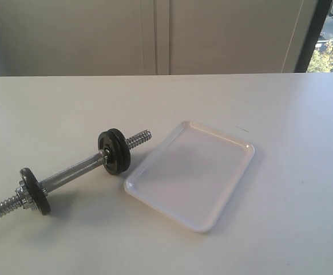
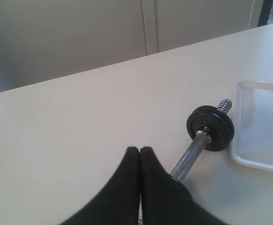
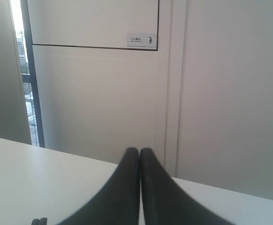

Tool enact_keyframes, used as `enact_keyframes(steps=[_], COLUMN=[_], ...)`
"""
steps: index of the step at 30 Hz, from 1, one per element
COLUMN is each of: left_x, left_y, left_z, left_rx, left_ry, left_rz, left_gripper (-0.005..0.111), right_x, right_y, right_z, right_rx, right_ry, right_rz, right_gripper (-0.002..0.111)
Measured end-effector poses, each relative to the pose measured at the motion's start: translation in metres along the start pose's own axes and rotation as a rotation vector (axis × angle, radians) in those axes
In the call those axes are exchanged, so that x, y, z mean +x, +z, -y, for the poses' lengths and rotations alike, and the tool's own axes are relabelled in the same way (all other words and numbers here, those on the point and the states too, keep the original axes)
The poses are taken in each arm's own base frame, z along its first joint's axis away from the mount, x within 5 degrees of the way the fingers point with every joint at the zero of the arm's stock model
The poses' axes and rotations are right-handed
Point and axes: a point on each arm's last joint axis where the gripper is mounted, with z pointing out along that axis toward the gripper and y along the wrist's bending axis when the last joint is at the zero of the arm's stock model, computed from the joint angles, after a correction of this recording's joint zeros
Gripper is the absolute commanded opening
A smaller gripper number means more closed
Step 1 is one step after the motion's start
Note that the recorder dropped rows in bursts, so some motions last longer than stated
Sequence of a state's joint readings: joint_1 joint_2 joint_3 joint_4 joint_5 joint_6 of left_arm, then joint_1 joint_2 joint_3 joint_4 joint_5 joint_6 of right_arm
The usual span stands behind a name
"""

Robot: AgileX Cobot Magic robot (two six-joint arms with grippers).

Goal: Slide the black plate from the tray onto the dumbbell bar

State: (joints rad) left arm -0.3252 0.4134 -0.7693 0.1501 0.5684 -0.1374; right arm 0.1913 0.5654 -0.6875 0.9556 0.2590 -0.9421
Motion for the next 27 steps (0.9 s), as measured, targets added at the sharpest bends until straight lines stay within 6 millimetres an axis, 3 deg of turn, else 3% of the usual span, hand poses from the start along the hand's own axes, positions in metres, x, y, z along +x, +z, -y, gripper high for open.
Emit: enact_keyframes(steps=[9,16,21,27], left_x=[0.000,0.000,0.000,0.000], left_y=[0.000,0.000,0.000,0.000], left_z=[0.000,0.000,0.000,0.000], left_rx=[0.000,0.000,0.000,0.000], left_ry=[0.000,0.000,0.000,0.000], left_rz=[0.000,0.000,0.000,0.000], left_gripper=[0.000,0.000,0.000,0.000], right_x=[0.000,-0.001,0.008,0.039], right_y=[0.000,0.000,-0.005,-0.022], right_z=[0.000,-0.001,-0.006,-0.013], right_rx=[0.003,-0.016,-0.055,-0.084], right_ry=[0.010,0.215,0.257,0.231], right_rz=[0.003,0.021,-0.004,-0.054], right_gripper=[0.001,0.001,0.001,0.001])
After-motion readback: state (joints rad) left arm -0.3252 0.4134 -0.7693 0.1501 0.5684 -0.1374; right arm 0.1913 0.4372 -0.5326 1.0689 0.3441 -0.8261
